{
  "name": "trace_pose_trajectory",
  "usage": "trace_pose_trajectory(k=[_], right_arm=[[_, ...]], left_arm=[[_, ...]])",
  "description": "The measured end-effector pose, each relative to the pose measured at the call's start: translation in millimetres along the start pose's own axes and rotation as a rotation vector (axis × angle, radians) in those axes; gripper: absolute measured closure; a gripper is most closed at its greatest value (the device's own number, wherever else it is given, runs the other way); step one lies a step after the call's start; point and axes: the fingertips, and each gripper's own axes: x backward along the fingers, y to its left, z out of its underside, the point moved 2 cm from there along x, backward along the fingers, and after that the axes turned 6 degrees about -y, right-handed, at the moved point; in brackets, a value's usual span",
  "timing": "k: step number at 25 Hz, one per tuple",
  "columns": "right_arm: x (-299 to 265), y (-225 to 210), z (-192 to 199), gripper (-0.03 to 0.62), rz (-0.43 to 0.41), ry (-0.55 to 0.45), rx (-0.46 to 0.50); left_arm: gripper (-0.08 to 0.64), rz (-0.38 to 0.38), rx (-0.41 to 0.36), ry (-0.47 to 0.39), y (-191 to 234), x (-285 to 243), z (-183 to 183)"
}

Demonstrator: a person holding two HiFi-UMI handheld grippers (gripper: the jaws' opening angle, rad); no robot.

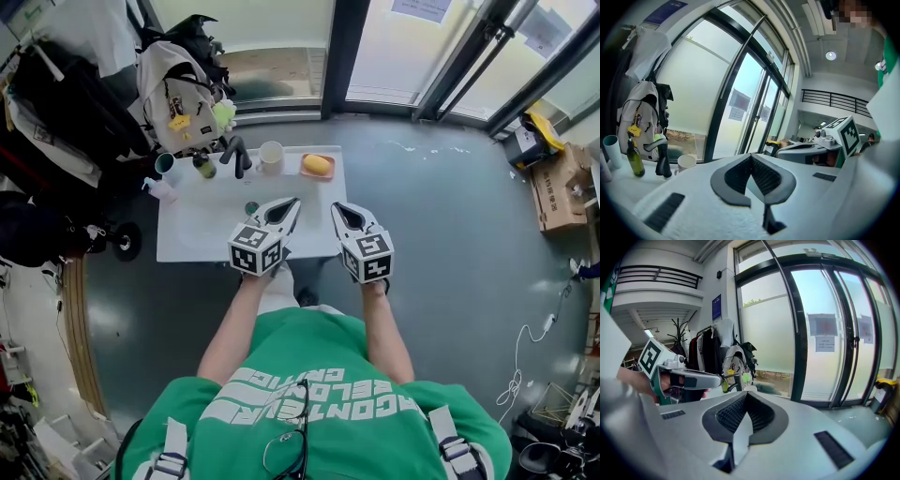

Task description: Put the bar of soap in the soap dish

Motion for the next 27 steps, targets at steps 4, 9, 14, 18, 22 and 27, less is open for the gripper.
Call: trace_pose_trajectory(k=[4, 9, 14, 18, 22, 27], right_arm=[[-2, 3, 0, 0.580, -0.004, 0.000, 0.004], [-3, 6, 1, 0.580, -0.005, 0.003, 0.009], [-4, 9, 3, 0.580, -0.002, 0.015, 0.011], [-4, 12, 3, 0.580, -0.007, 0.018, 0.009], [-5, 13, 6, 0.580, -0.008, 0.024, 0.022], [-5, 17, 7, 0.580, -0.012, 0.023, 0.020]], left_arm=[[0.551, -0.012, 0.005, 0.000, 4, 3, 1], [0.551, -0.027, 0.010, -0.002, 8, 8, 2], [0.551, -0.041, 0.026, -0.009, 13, 12, 4], [0.551, -0.043, 0.035, -0.006, 12, 14, 7], [0.551, -0.040, 0.034, -0.006, 13, 15, 10], [0.551, -0.039, 0.032, -0.006, 12, 17, 10]])
